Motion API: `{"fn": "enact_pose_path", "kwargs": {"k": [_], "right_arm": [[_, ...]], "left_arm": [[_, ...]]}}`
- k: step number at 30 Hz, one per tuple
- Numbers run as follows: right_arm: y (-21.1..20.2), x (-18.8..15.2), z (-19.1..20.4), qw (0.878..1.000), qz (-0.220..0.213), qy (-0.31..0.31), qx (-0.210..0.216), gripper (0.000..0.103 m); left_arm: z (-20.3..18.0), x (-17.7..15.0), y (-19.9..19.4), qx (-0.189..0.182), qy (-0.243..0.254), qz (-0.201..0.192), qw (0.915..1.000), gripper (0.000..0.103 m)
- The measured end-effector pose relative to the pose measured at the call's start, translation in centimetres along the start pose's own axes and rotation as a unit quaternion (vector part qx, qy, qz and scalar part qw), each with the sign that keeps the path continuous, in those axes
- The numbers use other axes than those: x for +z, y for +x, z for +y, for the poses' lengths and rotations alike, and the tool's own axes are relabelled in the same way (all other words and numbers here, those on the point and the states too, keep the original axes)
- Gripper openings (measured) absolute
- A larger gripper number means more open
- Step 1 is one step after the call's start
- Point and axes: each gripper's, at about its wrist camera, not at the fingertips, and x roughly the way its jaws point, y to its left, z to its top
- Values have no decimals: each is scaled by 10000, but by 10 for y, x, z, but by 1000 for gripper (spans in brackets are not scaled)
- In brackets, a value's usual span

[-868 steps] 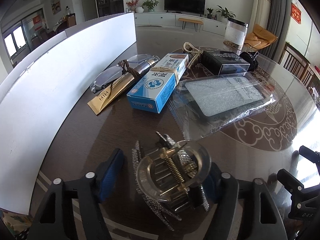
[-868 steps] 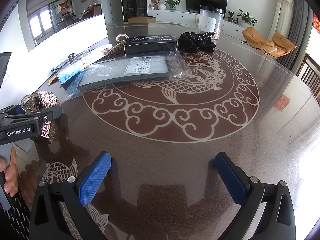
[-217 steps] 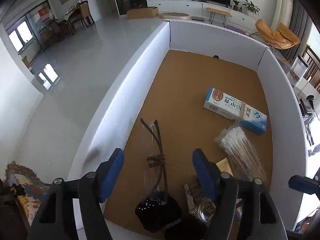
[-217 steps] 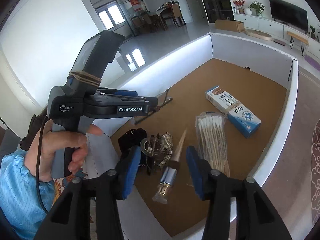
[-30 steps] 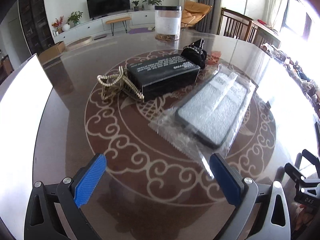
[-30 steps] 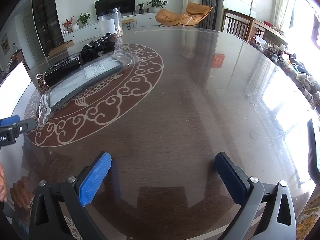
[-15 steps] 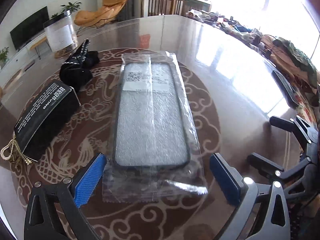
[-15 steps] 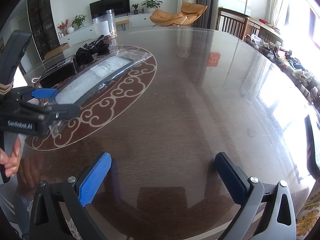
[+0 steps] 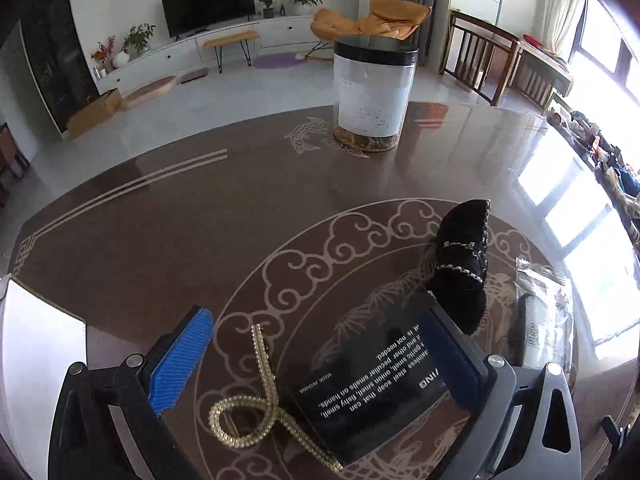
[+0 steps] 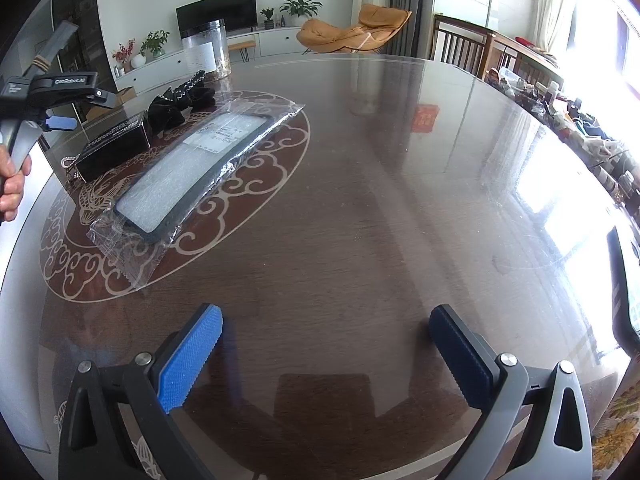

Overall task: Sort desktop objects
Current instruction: 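Lower the left tool onto the black ODOR REMOVING BAR box and close, then close the right tool on the bagged phone case while the left tool holds the box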

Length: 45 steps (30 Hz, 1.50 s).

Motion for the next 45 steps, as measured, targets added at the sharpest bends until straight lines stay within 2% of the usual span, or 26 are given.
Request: {"fn": "enact_pose_path", "kwargs": {"k": [3,5,8,9,11,12,13,16,19,20,21,22,25,29,36,40,41,44,45], "right_arm": [[0,0,0,10000,1,0,1,103],[0,0,0,10000,0,1,0,103],[0,0,0,10000,0,1,0,103],[0,0,0,10000,0,2,0,103],[0,0,0,10000,0,1,0,103],[0,0,0,10000,0,1,-1,103],[0,0,0,10000,0,1,-1,103],[0,0,0,10000,1,0,-2,103],[0,0,0,10000,1,2,-2,103],[0,0,0,10000,1,2,-1,103],[0,0,0,10000,0,2,-1,103],[0,0,0,10000,0,2,-1,103],[0,0,0,10000,1,2,-1,103],[0,0,0,10000,1,21,-11,103],[0,0,0,10000,0,21,-13,103],[0,0,0,10000,1,23,-12,103],[0,0,0,10000,1,23,-12,103],[0,0,0,10000,1,33,-22,103],[-1,-1,-1,10000,0,43,-28,103]], "left_arm": [[-25,-7,13,-352,595,-7,9976,103],[-39,-14,8,-587,881,-185,9942,103],[-58,-25,16,-676,1220,192,9900,103],[-65,-31,17,-574,1404,252,9881,103],[-76,-43,14,-619,1744,352,9821,103],[-77,-46,12,-751,1774,375,9806,97],[-77,-46,12,-880,1748,480,9795,96],[-74,-43,16,-924,1688,685,9789,97],[-69,-38,18,-771,1408,677,9847,97],[-66,-37,17,-682,1259,600,9879,90],[-63,-36,15,-643,1060,497,9910,69],[-59,-36,12,-598,830,411,9939,60],[-56,-48,6,-369,503,205,9978,59],[-56,-82,-12,-287,273,45,9992,59],[-54,-153,-50,-206,129,-243,9994,59],[-43,-170,-58,-180,49,-356,9992,59],[-42,-170,-58,-186,53,-359,9992,63],[-35,-173,-51,-62,-88,-121,9999,101],[-33,-172,-49,-53,-145,-87,9998,103]]}}
